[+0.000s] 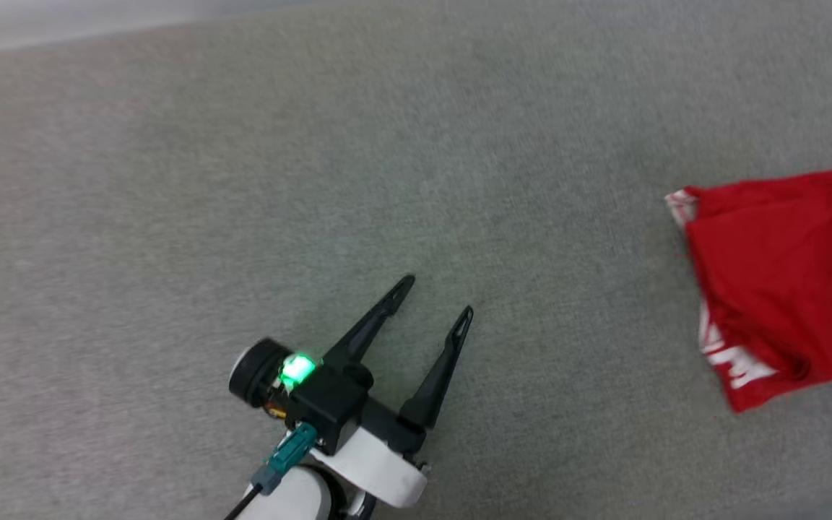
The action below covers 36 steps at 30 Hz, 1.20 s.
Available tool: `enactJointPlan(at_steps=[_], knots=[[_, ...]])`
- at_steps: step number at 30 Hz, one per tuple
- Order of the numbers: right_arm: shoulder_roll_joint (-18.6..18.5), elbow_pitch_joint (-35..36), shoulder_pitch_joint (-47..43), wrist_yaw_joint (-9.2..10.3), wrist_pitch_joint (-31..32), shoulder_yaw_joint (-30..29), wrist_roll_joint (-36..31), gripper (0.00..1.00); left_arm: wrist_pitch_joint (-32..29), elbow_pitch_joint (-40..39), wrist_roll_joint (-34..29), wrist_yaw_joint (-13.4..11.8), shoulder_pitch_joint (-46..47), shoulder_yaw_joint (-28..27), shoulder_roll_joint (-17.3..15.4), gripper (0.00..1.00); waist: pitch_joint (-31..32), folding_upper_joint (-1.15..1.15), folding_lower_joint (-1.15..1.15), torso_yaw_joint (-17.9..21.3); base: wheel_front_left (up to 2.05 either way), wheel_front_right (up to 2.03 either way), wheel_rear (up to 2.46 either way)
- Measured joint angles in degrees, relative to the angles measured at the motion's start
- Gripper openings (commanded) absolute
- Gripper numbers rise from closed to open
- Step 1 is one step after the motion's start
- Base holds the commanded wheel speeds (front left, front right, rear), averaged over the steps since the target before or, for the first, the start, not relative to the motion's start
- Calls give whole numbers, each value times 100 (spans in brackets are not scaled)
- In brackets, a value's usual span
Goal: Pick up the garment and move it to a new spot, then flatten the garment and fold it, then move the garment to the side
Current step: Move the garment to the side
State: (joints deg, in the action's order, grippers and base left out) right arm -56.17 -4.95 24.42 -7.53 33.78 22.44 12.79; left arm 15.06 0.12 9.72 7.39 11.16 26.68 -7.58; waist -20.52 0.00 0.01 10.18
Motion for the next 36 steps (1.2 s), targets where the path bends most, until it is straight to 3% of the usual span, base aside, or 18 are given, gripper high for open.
enactJointPlan(at_steps=[9,16,21,22,23,24,29,36], knots=[[-96,-1861,514,-1,-1367,-497,-67,0,1,-164,-140,0,700,238,-135,100,-939,0,0,317,0,0,0],[-109,-2932,818,-1,-2190,-935,-234,0,1,-371,-215,0,865,259,-216,100,-1411,0,0,184,0,0,0],[97,-3397,1054,-1,-2527,-1131,-333,0,1,-450,-252,-5,894,232,-227,100,-1568,0,0,36,0,0,0],[132,-3464,1078,-1,-2570,-1146,-381,30,1,-448,-253,-5,894,224,-229,100,-1572,0,0,18,0,0,0],[165,-3530,1099,-1,-2606,-1166,-430,88,1,-441,-253,-7,894,226,-229,100,-1557,0,0,8,0,0,0],[200,-3590,1127,-1,-2628,-1195,-449,100,1,-432,-252,-7,893,215,-226,100,-1531,0,0,1,0,0,0],[377,-3633,1260,0,-2763,-1262,-675,100,1,-404,-134,-25,741,77,-125,100,-1146,0,-1,-23,0,0,0],[843,-2866,1281,0,-3032,-1450,-549,100,1,-454,120,-37,310,-430,-42,100,-458,0,-1,-96,0,0,0]])
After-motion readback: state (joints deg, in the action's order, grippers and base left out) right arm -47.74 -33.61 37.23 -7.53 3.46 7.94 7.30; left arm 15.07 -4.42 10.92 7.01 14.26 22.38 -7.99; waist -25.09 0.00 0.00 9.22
